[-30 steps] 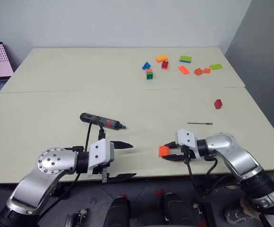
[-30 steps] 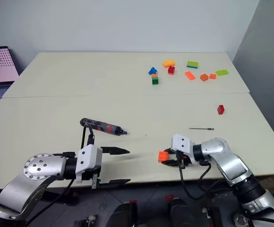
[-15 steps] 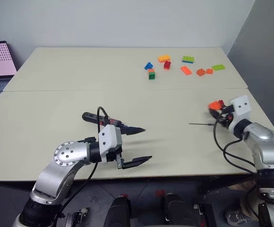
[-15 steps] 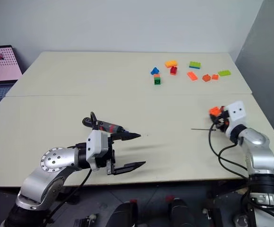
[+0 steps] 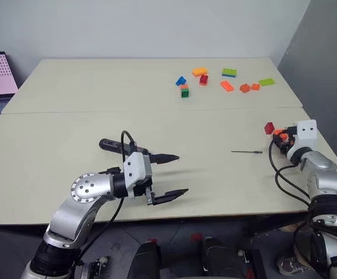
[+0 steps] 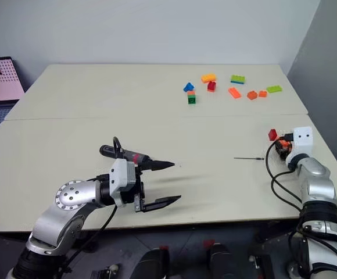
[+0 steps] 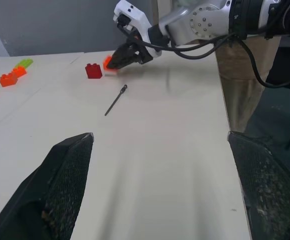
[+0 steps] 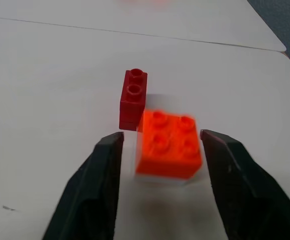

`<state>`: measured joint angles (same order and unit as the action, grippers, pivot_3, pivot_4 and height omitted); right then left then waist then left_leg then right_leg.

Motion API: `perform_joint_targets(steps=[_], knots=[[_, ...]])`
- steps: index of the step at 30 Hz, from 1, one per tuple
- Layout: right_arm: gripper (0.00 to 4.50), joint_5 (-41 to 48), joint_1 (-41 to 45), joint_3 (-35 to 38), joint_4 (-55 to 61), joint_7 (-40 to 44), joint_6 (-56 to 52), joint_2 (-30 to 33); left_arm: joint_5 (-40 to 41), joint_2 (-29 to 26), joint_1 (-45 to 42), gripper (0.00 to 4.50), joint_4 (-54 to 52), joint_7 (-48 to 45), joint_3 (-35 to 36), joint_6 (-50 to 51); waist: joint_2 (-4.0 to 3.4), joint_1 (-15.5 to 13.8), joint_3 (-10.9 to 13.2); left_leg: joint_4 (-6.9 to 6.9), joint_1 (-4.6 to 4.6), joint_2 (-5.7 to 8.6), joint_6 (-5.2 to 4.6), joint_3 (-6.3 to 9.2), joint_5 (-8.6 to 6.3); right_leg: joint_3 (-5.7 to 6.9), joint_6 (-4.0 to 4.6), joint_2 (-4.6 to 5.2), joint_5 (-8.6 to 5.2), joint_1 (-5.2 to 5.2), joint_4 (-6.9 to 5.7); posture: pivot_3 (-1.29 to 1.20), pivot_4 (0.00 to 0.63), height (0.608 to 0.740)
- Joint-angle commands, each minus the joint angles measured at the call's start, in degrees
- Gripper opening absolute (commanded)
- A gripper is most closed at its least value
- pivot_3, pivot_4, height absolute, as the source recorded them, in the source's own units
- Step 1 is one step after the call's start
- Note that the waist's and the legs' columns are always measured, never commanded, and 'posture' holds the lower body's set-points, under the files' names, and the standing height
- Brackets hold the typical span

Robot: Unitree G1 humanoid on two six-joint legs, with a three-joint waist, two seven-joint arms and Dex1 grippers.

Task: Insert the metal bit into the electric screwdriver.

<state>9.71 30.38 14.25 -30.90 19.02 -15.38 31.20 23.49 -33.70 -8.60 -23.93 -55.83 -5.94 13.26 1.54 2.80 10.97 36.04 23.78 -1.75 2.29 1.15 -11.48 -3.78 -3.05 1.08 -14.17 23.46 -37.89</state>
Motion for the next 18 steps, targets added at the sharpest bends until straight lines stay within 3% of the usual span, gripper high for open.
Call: perform_joint_targets(steps=[1, 4, 5, 18], knots=[[3.60, 1.93, 0.36, 2.64, 2.50, -0.15, 0.57, 0.50, 0.99, 0.73, -0.19, 4.50, -1.83, 1.34, 0.75, 0.09, 0.00, 0.06, 0.00, 0.00, 0.00, 0.00, 0.00, 0.00, 0.00, 0.00, 0.00, 0.00, 0.00, 0.00, 0.00, 0.00, 0.150, 0.740], [4.40, 2.66, -0.82, 3.12, 4.74, 0.35, 0.04, 0.47, 1.05, 0.98, -0.67, 4.50, -1.59, 2.06, 0.95, 0.24, 0.00, 0.14, 0.00, 0.00, -0.01, 0.00, 0.00, 0.00, 0.00, 0.00, 0.00, 0.00, 0.00, 0.00, -0.01, 0.00, 0.150, 0.740], [4.46, 2.84, -1.11, 3.23, 5.36, 0.49, -0.16, 0.44, 1.15, 1.04, -0.82, 4.50, -1.49, 2.28, 1.00, 0.35, 0.00, 0.14, 0.00, 0.00, -0.01, 0.00, 0.00, 0.01, 0.00, 0.00, 0.00, 0.00, 0.00, 0.00, -0.01, 0.00, 0.150, 0.740], [4.46, 3.92, -10.96, 3.03, 25.32, 7.44, 1.75, 4.47, 3.77, -0.58, -1.63, 4.50, -1.79, 6.35, 5.34, 6.43, -0.01, 0.10, 0.00, 0.00, -0.01, 0.00, 0.00, 0.01, 0.00, 0.00, 0.01, 0.00, -0.01, 0.00, -0.01, 0.00, 0.150, 0.740]])
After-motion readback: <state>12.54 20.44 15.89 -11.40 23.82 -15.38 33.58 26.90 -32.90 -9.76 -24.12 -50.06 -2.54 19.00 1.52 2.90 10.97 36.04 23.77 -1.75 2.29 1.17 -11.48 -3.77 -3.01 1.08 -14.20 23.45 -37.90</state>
